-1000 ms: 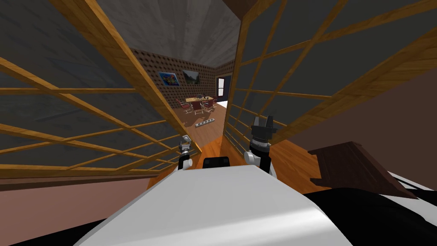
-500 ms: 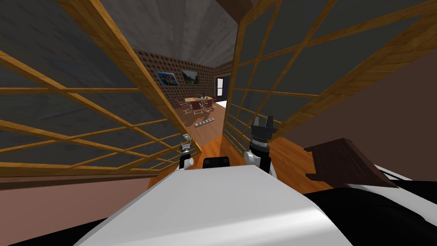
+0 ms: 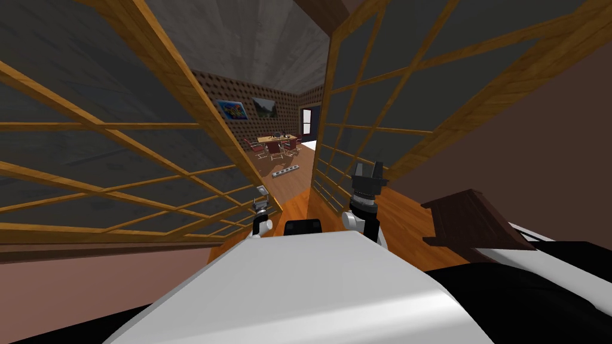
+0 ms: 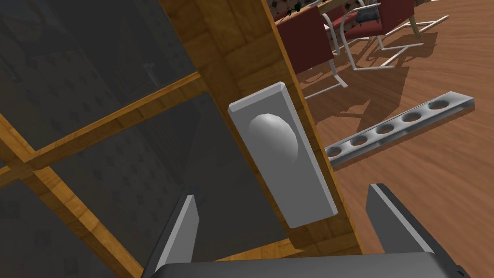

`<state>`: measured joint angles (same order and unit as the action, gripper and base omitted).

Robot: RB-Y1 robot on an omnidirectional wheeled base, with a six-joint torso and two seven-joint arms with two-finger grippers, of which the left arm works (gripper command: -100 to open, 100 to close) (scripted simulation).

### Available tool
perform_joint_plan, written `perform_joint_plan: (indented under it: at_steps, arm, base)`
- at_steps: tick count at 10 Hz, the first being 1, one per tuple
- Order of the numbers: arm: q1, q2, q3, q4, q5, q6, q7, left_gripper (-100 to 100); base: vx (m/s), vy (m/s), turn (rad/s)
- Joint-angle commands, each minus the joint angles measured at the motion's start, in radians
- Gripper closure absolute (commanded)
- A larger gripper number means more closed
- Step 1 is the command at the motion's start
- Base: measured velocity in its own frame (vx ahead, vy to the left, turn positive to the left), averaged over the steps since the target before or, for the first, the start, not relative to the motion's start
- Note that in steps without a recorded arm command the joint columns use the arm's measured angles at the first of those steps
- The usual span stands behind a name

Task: Pull the door open

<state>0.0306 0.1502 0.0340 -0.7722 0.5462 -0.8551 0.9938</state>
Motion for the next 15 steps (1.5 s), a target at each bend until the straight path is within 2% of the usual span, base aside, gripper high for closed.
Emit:
perform_joint_plan:
  at_steps: [1,2,4,5,10,11,12,13,15]
  arm:
    - [-0.005,-0.005,-0.011,0.0,0.026,0.0,0.05,-100]
    - [-0.005,-0.005,-0.011,0.0,0.026,0.0,0.063,-100]
    - [-0.01,-0.01,-0.023,-0.003,0.056,0.002,0.127,-100]
    - [-0.01,-0.01,-0.023,-0.003,0.056,0.002,0.136,-100]
    - [-0.018,-0.018,-0.043,-0.008,0.106,0.004,0.258,-100]
    - [-0.016,-0.017,-0.041,-0.009,0.101,0.005,0.241,-100]
    - [-0.005,0.01,-0.04,-0.001,0.106,0.0,0.277,-100]
    - [-0.002,0.018,-0.04,0.002,0.107,-0.001,0.286,-100]
    - [0.015,0.056,-0.039,0.013,0.112,-0.008,0.329,-100]
  base:
    - [-0.072,0.014,-0.041]
    - [-0.054,0.005,-0.023]
    - [-0.06,0.001,-0.038]
    - [-0.05,0.0,-0.015]
    - [-0.055,0.003,-0.026]
    - [-0.023,0.003,-0.005]
    - [0.119,-0.014,-0.064]
    - [0.186,0.019,-0.053]
    - [0.2,0.003,-0.063]
